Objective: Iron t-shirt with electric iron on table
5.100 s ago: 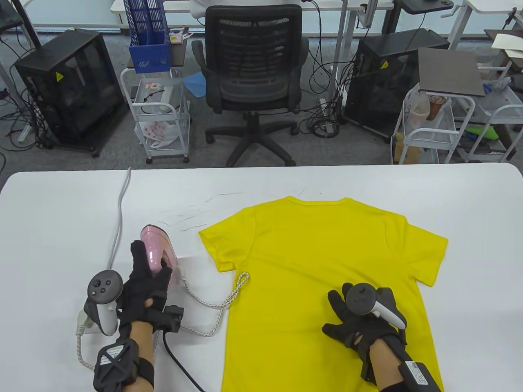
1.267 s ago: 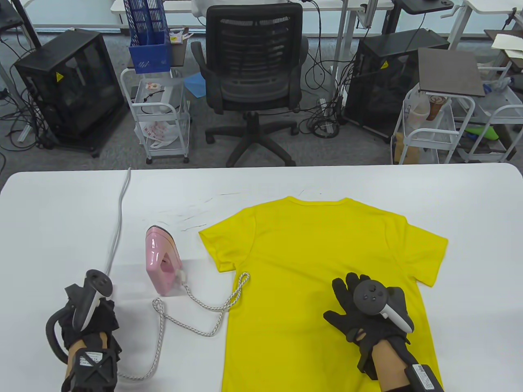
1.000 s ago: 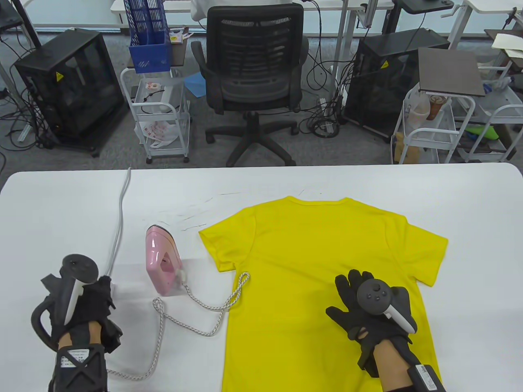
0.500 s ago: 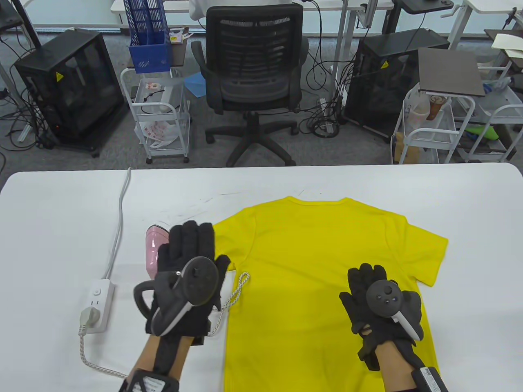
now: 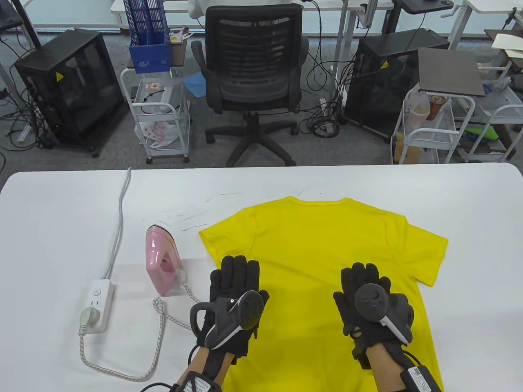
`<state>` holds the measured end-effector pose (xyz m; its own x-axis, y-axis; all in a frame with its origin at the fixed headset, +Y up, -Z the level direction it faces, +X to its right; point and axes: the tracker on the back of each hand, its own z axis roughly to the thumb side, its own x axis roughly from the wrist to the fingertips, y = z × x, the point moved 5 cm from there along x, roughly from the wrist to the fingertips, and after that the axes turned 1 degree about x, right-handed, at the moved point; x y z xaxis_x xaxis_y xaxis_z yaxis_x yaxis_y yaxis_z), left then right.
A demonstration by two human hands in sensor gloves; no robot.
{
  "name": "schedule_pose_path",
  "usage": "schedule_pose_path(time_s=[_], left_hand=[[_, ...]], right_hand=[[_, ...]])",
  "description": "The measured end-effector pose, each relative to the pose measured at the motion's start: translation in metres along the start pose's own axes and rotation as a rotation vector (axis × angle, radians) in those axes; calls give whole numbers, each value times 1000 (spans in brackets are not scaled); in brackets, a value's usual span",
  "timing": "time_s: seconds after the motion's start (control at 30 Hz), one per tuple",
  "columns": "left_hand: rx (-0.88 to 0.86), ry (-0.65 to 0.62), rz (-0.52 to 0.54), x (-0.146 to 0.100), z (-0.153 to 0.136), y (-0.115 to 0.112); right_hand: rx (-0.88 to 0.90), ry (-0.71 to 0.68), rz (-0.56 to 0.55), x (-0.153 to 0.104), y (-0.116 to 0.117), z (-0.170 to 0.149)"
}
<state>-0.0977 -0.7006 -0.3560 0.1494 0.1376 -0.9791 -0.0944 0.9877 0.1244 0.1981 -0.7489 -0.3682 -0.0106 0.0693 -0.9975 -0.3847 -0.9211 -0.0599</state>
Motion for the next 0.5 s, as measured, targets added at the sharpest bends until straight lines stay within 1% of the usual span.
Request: schedule_pose_path(time_s=[0.13,0.5], left_hand=[[14,6,-41,3,-3,-10],[-15,-27,-21,-2,-1,-3]], right_hand=[[-1,-4,-12,-1,2,2],[5,-19,-19,-2,3,5]])
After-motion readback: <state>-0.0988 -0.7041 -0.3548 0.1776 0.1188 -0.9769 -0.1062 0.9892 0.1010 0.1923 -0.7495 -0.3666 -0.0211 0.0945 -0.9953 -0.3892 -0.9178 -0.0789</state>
